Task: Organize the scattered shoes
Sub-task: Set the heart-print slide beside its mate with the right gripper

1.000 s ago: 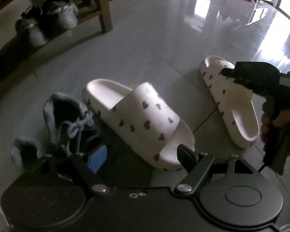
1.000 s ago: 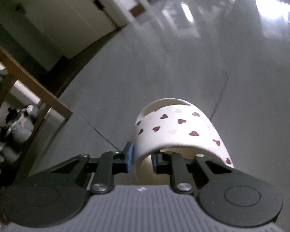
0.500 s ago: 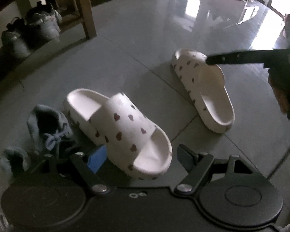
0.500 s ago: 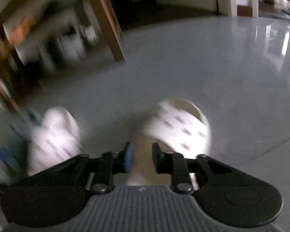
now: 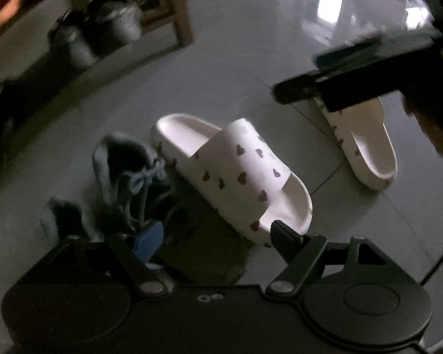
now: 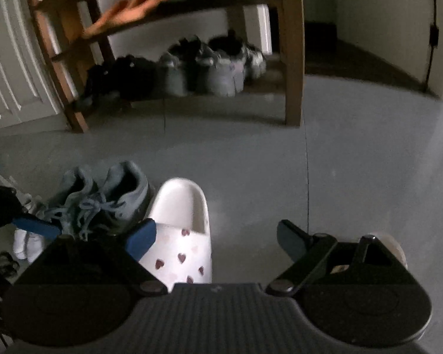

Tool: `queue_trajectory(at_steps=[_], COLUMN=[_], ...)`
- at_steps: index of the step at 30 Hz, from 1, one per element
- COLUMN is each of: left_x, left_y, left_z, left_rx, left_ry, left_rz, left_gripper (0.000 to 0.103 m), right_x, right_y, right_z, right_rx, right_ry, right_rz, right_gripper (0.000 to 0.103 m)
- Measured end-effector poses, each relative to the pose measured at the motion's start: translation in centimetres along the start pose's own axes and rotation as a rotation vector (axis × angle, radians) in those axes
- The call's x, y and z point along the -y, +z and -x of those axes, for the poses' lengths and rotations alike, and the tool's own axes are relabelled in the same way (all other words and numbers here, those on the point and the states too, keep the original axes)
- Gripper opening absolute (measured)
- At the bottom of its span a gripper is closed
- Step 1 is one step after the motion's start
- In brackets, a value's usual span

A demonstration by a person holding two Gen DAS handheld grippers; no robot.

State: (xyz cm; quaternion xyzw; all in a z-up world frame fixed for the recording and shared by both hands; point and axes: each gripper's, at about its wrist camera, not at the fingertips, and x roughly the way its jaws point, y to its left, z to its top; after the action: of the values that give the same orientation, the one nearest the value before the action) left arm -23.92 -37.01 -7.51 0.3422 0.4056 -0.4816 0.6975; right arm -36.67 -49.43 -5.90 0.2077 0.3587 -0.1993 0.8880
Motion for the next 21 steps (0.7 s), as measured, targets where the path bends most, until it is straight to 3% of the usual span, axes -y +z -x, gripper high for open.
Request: queue_trajectory(at_steps=[3,5,9,12,19,21], left_x=[-1.4,-2.1,-3.2,-3.1,-2.7,-2.9], left_y=[0.5,0.8,1.5,1.8,0.4,0.1], left_z=[-0.7,-0.9,-1.1,-1.4,-1.1,-1.1], left_rx=[-0.002,0.009,0.035,0.031,0.019,0.009], left_ry=[0.021,0.047,0.035,0.037,0.034,0.035], left_rz=[0.106,0.147,0.178,0.148,0.12,0.124], left_gripper=[0.08,0.08,0.08,0.08,0.08,0.08], right_x=[-0.4,-0.9,-3.4,-5.5,-11.4,-12.5], right_y=[-1.4,-2.3,-6.7,-8.6,-10.5,-11.4], right_z=[0.0,-0.3,-0.7,-1.2,-4.5,-5.6], right_rx=[-0.005,-0.009,-0.022,0.023,0.15,0.192], right_ry=[-0.073,-0.093,-0.191,-0.201,-0.321,-0.388], right_rz=[-0.072,-0.05,0.142,0.272,0.658,0.769], right_gripper=[0.091,0.091,0.091,0.09,0.089,0.082])
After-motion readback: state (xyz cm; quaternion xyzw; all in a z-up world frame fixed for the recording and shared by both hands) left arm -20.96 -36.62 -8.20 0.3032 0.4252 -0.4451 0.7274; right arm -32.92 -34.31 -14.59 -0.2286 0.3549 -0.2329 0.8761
